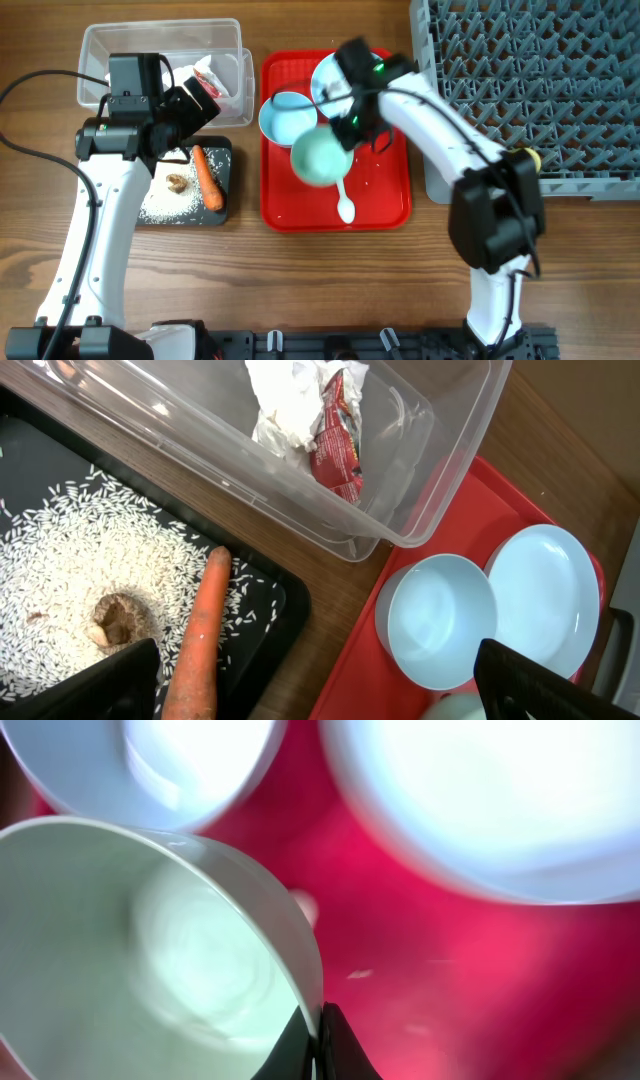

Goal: Sort waste into correct bins and load items into the dishwasher rack
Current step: 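Lift the green bowl and carry it right into the rack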

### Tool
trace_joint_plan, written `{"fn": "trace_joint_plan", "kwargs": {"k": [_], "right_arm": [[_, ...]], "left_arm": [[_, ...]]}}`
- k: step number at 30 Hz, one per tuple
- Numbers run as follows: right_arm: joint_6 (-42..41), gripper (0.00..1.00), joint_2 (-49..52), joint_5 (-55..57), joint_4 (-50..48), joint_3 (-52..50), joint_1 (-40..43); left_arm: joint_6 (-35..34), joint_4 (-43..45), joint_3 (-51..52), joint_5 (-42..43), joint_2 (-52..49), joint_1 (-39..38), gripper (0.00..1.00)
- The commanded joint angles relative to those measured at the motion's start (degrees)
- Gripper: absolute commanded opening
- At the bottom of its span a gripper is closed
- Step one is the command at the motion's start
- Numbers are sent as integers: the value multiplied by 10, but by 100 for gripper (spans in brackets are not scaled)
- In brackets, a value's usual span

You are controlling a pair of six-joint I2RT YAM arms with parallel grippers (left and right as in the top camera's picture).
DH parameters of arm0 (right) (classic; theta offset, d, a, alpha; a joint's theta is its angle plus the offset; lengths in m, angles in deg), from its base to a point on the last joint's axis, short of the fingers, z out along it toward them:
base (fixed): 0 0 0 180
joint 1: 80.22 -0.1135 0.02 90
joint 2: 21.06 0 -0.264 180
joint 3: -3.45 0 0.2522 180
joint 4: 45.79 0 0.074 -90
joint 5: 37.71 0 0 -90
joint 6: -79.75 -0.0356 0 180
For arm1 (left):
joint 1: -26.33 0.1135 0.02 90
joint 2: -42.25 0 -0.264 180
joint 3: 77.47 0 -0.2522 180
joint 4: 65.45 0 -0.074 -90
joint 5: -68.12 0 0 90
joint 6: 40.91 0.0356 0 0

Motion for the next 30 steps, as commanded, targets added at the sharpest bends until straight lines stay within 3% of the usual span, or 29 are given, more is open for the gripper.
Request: {"fn": "trace_joint_plan", "kwargs": {"k": [1,9,15,20,23,30], "right_arm": [[-59,4,-93,105,-4,70,33],[-143,4,-145,413,-93,82,114],[-135,4,-117,555,-221,78,157],[-52,4,-65,582,-322,78,176],[-21,4,-30,664,-374,78,176],[165,4,49,730,-488,78,175]], "left_arm": [[-9,1,-5,4,-4,2,100],[-9,1,-5,4,-4,2,100],[-9,1,-5,4,-4,2,100],[-9,1,-5,4,-4,2,100],[-9,1,-5,4,-4,2,100],[-9,1,-5,4,-4,2,100]]}}
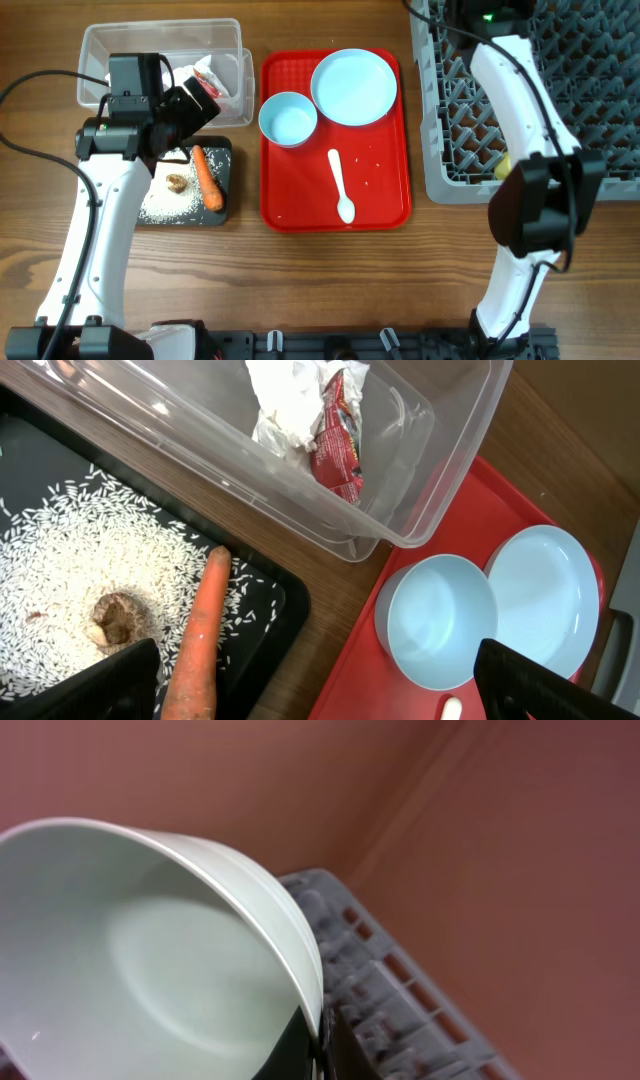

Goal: Sort waste into correct bins and load items into the dishwasher rack
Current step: 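Lift the green bowl and carry it right into the rack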

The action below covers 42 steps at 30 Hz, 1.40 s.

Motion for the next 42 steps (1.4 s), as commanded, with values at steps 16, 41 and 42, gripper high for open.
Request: {"fn": "trace_joint_plan", "kwargs": {"k": [16,41,42], "right_arm": [[129,4,86,39,81,0,-33],[118,4,99,38,66,-3,-32],[118,4,99,38,66,-4,-32]], "left_arm": [[-7,1,-5,5,-4,2,100],[-7,1,-5,4,-4,2,100],[-7,1,-5,4,-4,2,100]]}}
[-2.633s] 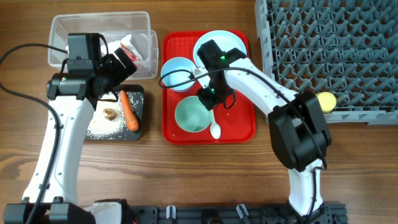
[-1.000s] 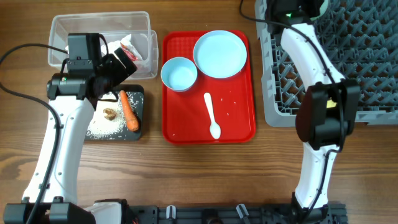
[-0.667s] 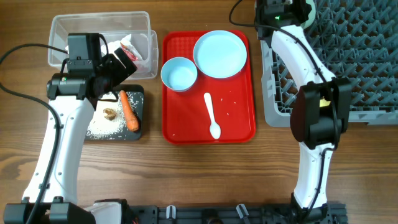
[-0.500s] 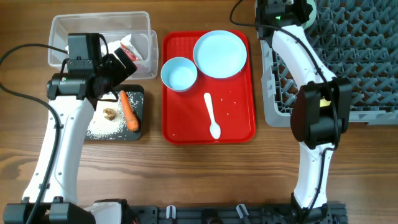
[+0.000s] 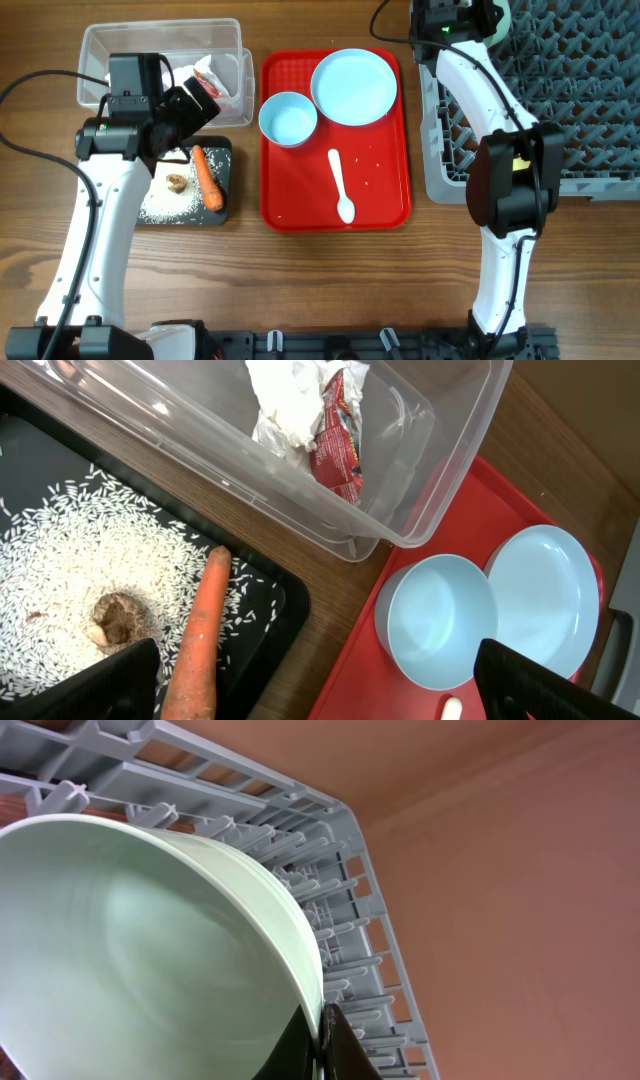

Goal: Sort waste into correct bins and load items into the dishwasher rack
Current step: 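Lift the green bowl and carry it right into the rack, then move the right gripper back to the light-blue bowl and grasp its rim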

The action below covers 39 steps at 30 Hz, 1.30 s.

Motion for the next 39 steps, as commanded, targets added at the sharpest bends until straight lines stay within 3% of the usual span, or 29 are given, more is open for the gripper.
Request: {"fn": "trace_joint_plan", "kwargs": {"k": [1,4,6,12,16,22,24,33,39], "right_arm": [[-5,4,15,-11,1,-4,1],[-5,7,15,-11,1,-4,-7],[-3,17,15,-11,1,-4,-16],[-3,19,15,-16,3,-4,-41],[-3,43,15,-17,3,-4,-51],[9,54,15,-17,12,-4,-62],[14,67,15,-17,16,-4,-65],[26,96,15,-17,17,-4,-88],[20,100,15,-22,16,-4,-109]], "left_arm": [[-7,1,-5,4,-4,2,100],[-7,1,-5,4,-4,2,100],[-7,1,-5,4,-4,2,100],[-7,1,-5,4,-4,2,100],[-7,1,-5,4,-4,2,100],[-7,1,-5,4,-4,2,100],[-7,1,-5,5,-4,2,100],[-7,1,-5,4,-4,2,100],[-7,1,-5,4,-4,2,100]]}}
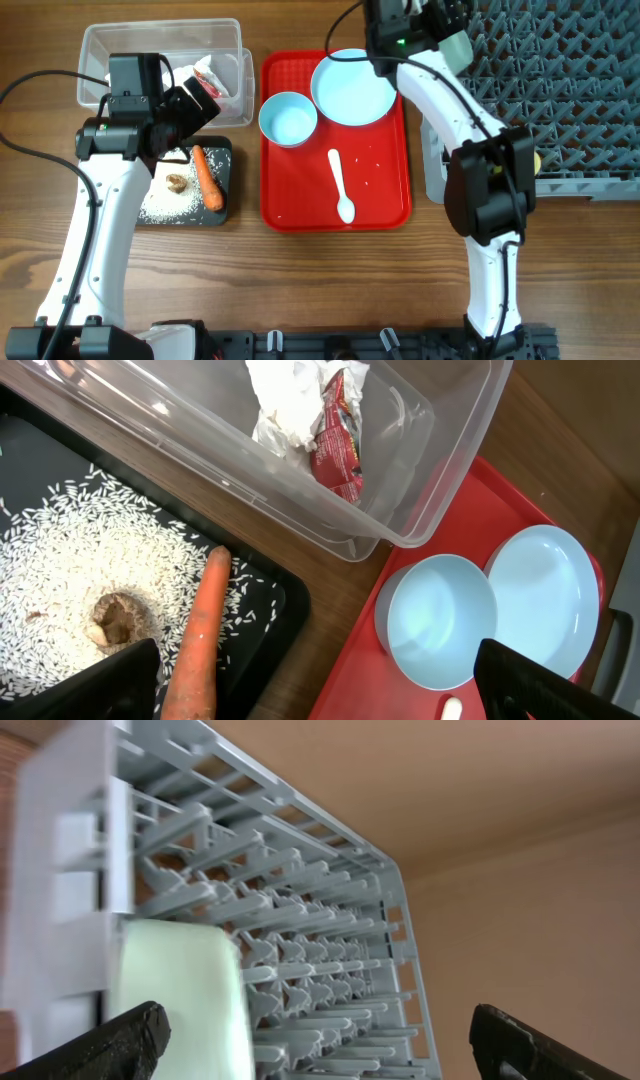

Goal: Sort waste into correct bins and load items into the dishwasher rack
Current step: 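Move the right gripper back to the light-blue bowl and grasp its rim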

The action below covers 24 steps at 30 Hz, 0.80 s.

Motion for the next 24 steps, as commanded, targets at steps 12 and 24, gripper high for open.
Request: {"fn": "trace_joint_plan", "kwargs": {"k": [12,24], "right_arm": [[-247,100,13,-184,139,-3,-67],[-407,100,-46,-487,243,-3,-65]], "left_arm": [[-7,1,-5,4,-4,2,100],[-7,1,-5,4,-4,2,100]]}}
